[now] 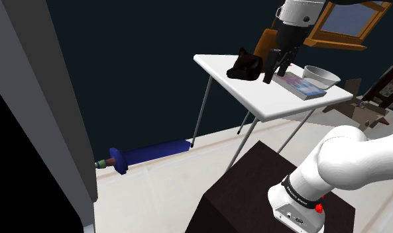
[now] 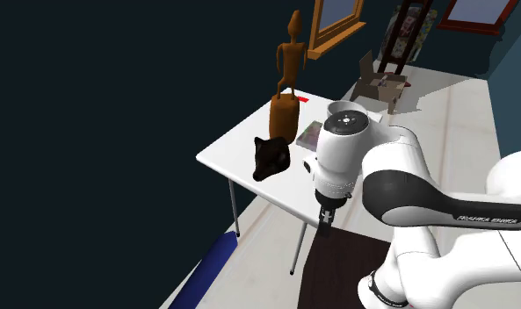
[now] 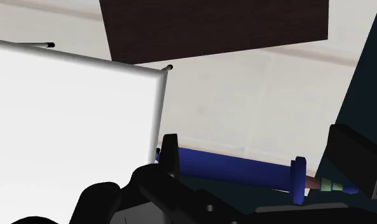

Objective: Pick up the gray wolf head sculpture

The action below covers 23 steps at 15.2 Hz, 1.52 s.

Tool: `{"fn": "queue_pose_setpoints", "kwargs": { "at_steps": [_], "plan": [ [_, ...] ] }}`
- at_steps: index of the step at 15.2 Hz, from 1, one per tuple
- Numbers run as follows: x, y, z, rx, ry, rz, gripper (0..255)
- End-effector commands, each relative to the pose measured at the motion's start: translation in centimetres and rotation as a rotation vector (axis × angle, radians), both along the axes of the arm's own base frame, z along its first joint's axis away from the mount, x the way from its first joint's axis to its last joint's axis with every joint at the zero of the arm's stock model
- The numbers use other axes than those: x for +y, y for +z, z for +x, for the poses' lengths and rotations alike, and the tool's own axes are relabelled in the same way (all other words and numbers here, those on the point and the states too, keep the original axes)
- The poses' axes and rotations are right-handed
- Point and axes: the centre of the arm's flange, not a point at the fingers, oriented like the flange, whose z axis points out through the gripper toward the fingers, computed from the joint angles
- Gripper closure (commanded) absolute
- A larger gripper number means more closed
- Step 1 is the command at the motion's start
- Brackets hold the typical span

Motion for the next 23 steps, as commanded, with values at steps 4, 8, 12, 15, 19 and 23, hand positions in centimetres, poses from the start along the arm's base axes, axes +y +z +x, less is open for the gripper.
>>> {"fn": "queue_pose_setpoints", "kwargs": {
  "at_steps": [4,8,12,15,19,23],
  "plan": [
    [-2.9,-0.3,2.5,-0.005,0.009,-0.007,0],
    [-6.6,-0.6,5.9,-0.012,0.022,-0.017,0],
    [-10.4,-0.8,9.3,-0.019,0.034,-0.027,0],
    [-13.2,-1.0,11.9,-0.024,0.043,-0.034,0],
    [-16.8,-1.1,15.4,-0.031,0.056,-0.044,0],
    [-20.5,-1.2,18.9,-0.038,0.068,-0.054,0]
  ]
}}
